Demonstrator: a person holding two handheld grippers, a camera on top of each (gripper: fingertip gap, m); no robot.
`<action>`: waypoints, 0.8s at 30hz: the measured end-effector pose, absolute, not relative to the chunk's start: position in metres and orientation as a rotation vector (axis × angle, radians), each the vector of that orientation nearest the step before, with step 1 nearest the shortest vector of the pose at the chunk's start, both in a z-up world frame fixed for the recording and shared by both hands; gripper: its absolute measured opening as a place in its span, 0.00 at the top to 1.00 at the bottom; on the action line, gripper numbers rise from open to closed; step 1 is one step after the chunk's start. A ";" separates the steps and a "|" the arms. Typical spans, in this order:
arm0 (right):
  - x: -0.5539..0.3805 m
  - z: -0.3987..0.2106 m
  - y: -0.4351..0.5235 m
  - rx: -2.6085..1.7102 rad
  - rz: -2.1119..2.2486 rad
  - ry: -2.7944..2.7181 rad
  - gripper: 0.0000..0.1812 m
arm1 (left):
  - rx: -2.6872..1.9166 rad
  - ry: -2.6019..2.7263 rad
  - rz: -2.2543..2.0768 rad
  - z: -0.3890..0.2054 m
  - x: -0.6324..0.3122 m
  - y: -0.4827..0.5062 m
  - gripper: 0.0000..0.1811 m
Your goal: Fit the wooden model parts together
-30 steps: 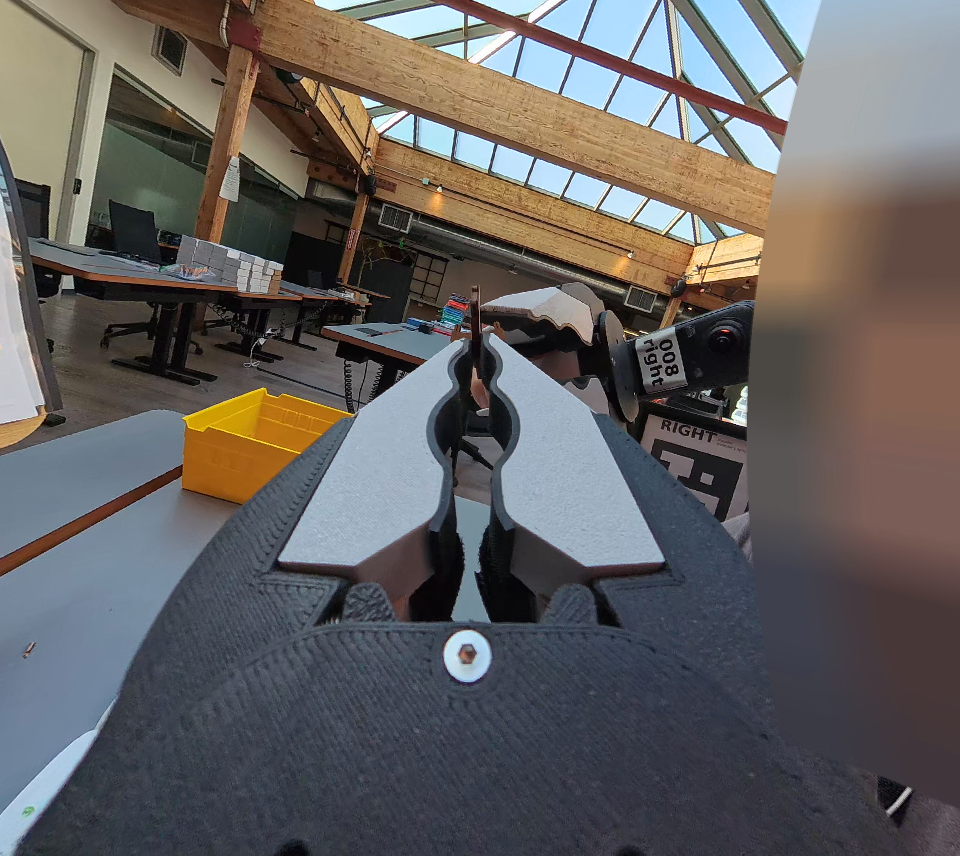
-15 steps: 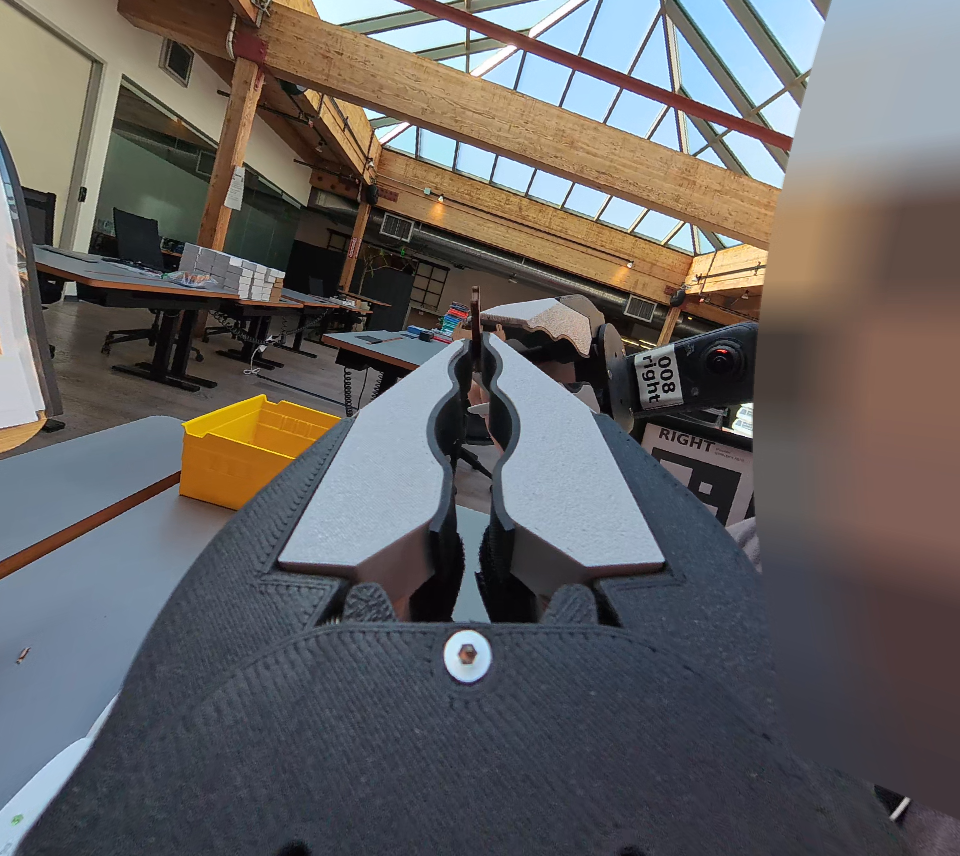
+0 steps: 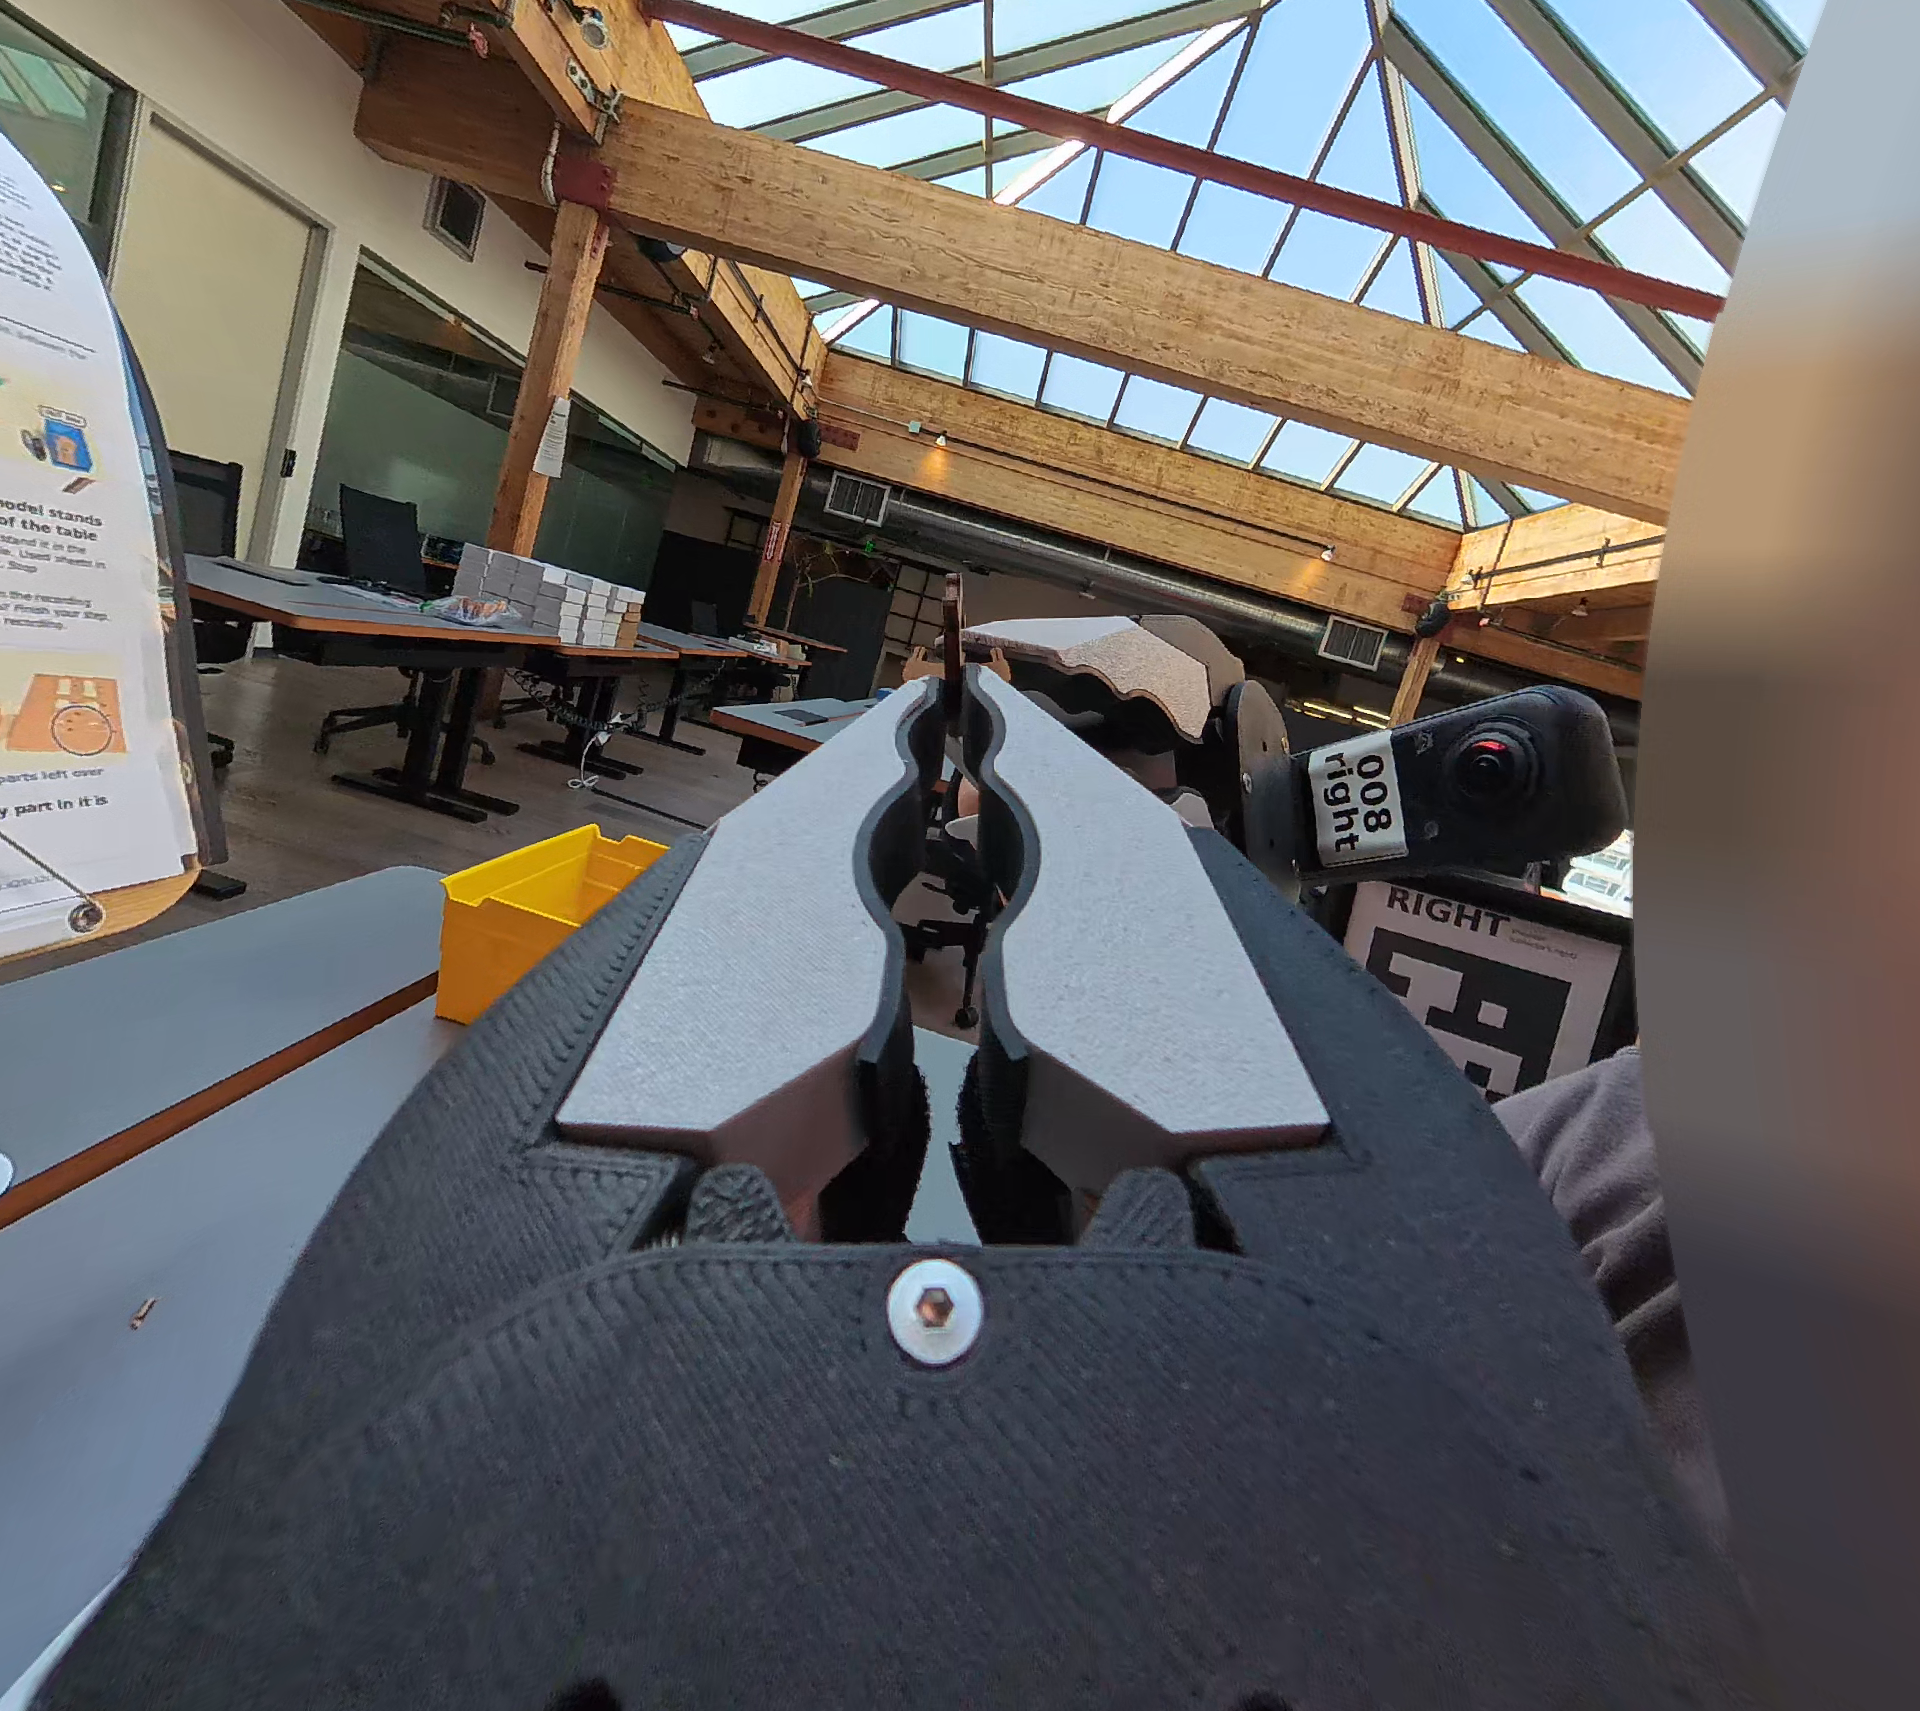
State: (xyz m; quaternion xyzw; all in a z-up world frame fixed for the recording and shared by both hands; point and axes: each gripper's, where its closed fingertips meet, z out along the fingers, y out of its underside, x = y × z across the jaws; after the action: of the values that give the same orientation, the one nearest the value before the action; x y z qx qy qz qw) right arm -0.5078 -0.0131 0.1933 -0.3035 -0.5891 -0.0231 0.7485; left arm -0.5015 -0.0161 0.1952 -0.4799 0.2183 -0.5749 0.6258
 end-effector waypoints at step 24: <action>-0.506 0.193 -0.011 -0.659 -0.064 -1.288 0.94 | -1.106 0.480 -1.266 0.195 -0.499 -0.015 1.00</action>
State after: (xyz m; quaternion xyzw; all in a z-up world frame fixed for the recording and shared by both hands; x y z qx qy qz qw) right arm -0.5058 -0.0108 0.1928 -0.3014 -0.5893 -0.0293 0.7490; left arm -0.4995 -0.0148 0.1947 -0.4852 0.2105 -0.5554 0.6417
